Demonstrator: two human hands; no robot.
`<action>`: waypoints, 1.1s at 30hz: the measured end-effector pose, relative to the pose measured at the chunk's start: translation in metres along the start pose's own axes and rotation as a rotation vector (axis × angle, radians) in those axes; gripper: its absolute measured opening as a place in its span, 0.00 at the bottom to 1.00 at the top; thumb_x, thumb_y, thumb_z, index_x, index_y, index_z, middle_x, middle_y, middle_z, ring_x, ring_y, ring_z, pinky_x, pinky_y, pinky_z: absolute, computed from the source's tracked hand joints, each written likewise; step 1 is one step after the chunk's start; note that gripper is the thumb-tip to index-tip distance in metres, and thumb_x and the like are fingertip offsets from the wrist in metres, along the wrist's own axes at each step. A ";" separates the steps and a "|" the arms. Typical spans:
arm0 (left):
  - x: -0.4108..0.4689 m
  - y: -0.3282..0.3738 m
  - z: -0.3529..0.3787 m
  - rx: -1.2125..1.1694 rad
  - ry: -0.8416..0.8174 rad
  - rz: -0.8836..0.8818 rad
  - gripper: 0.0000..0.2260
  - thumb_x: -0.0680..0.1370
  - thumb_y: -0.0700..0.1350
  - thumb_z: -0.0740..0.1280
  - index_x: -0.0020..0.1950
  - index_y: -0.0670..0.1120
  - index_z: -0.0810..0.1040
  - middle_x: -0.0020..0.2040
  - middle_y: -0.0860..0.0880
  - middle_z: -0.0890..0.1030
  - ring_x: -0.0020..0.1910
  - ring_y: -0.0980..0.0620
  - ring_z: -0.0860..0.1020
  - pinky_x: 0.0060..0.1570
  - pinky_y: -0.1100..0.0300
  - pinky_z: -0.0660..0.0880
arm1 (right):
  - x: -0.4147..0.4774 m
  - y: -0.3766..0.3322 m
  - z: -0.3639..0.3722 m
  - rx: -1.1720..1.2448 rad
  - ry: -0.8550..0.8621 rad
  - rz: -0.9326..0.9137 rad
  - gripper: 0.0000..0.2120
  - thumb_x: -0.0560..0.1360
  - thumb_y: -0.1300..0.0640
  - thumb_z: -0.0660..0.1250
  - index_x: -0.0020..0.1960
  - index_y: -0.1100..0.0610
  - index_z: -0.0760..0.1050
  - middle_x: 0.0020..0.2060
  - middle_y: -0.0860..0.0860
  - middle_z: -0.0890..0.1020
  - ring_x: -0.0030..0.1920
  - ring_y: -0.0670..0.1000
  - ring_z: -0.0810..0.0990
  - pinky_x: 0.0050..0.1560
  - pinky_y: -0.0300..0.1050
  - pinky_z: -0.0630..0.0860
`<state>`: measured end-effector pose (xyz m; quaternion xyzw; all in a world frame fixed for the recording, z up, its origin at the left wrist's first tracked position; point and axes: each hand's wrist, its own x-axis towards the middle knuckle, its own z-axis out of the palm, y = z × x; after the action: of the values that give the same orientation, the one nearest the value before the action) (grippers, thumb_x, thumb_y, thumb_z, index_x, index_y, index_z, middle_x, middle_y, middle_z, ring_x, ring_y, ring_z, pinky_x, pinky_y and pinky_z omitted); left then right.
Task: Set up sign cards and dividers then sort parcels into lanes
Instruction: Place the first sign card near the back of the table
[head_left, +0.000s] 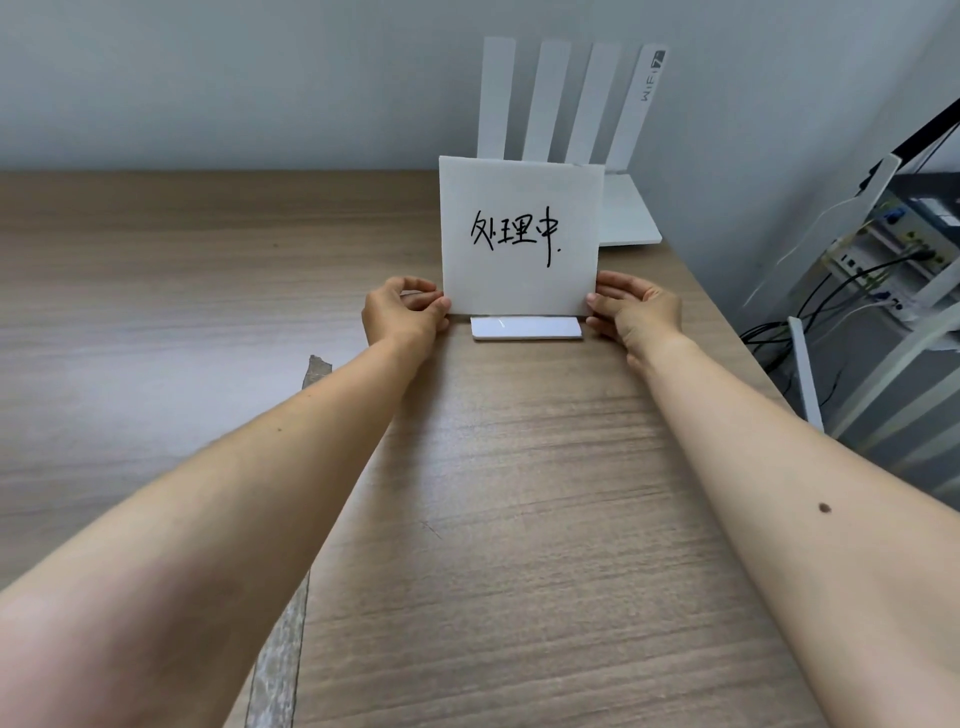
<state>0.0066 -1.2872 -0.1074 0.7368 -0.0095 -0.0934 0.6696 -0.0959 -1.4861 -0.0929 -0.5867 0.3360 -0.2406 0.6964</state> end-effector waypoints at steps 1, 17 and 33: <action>-0.001 0.000 0.000 0.001 -0.001 0.008 0.07 0.74 0.36 0.71 0.46 0.45 0.76 0.42 0.50 0.83 0.33 0.58 0.80 0.47 0.60 0.80 | 0.000 0.001 0.000 -0.001 -0.003 0.000 0.15 0.73 0.73 0.67 0.58 0.64 0.76 0.47 0.54 0.81 0.36 0.47 0.80 0.31 0.34 0.78; -0.043 0.010 -0.034 -0.035 0.055 -0.018 0.10 0.74 0.34 0.69 0.52 0.45 0.74 0.56 0.46 0.81 0.47 0.51 0.79 0.45 0.52 0.81 | -0.038 -0.002 -0.012 -0.059 0.236 0.012 0.17 0.70 0.74 0.68 0.57 0.62 0.78 0.45 0.52 0.81 0.44 0.49 0.79 0.46 0.36 0.77; -0.121 0.157 -0.256 1.482 -0.164 0.524 0.38 0.71 0.60 0.69 0.76 0.54 0.56 0.74 0.51 0.62 0.72 0.50 0.61 0.65 0.53 0.63 | -0.244 -0.082 0.083 -1.336 -0.143 -0.440 0.21 0.72 0.52 0.66 0.64 0.51 0.71 0.62 0.52 0.71 0.64 0.55 0.67 0.60 0.47 0.66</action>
<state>-0.0568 -1.0347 0.0850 0.9555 -0.2919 0.0438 0.0017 -0.1891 -1.2699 0.0397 -0.9572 0.2390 -0.0790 0.1430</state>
